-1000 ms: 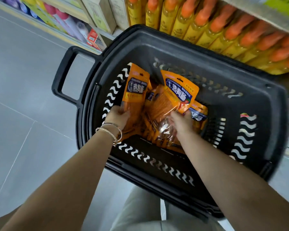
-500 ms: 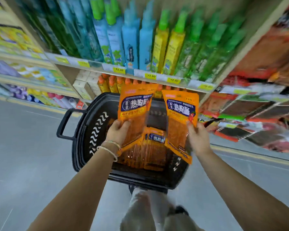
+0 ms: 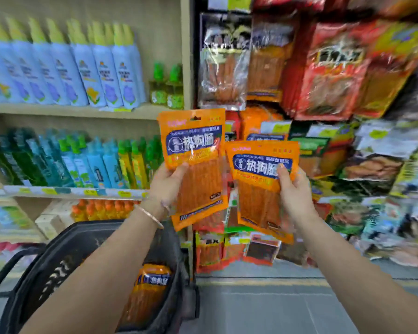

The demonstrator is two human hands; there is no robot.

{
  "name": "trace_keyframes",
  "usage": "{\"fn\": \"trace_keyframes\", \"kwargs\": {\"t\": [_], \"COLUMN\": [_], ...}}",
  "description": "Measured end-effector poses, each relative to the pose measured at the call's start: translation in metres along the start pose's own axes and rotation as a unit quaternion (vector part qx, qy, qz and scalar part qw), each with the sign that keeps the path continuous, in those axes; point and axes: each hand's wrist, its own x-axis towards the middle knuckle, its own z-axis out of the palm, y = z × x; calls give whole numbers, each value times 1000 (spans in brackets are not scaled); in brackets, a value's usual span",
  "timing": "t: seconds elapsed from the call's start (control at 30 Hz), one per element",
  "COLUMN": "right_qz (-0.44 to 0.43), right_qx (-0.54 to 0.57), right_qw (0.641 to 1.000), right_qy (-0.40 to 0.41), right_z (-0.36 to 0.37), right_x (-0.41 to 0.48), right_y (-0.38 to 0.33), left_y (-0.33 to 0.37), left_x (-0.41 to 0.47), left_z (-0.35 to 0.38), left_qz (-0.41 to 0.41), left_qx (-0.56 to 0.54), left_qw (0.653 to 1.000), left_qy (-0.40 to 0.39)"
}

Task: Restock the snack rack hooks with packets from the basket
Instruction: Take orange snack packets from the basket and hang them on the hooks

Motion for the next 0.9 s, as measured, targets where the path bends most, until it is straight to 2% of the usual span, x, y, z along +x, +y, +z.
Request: {"fn": "trace_keyframes", "kwargs": {"t": [0.1,0.3,0.4,0.5,0.63,0.9], "right_qz": [-59,-57,-60,-36,-8,-36], "right_qx": [11,99,130,172,210,243], "right_qw": [997,988,977,973,971,964], "right_qy": [42,105,158,151,111,98], "right_z": [-40,-81,-85,-78,-62,-28], "right_x": [29,104,148,193,245,318], "right_y": [-26,-70,-88,-101,-115,-134], "left_y": [41,107,132,149,164,180], "left_x": [11,45,66,93,133,192], "left_z": [29,61,76,89,97,111], "left_qz": [39,70,109,160,155,174], "left_qx": [-38,-31,-37,-66,-111,-128], "left_qw": [998,994,990,981,976,973], "left_qy": [-11,83,79,90,109,85]}}
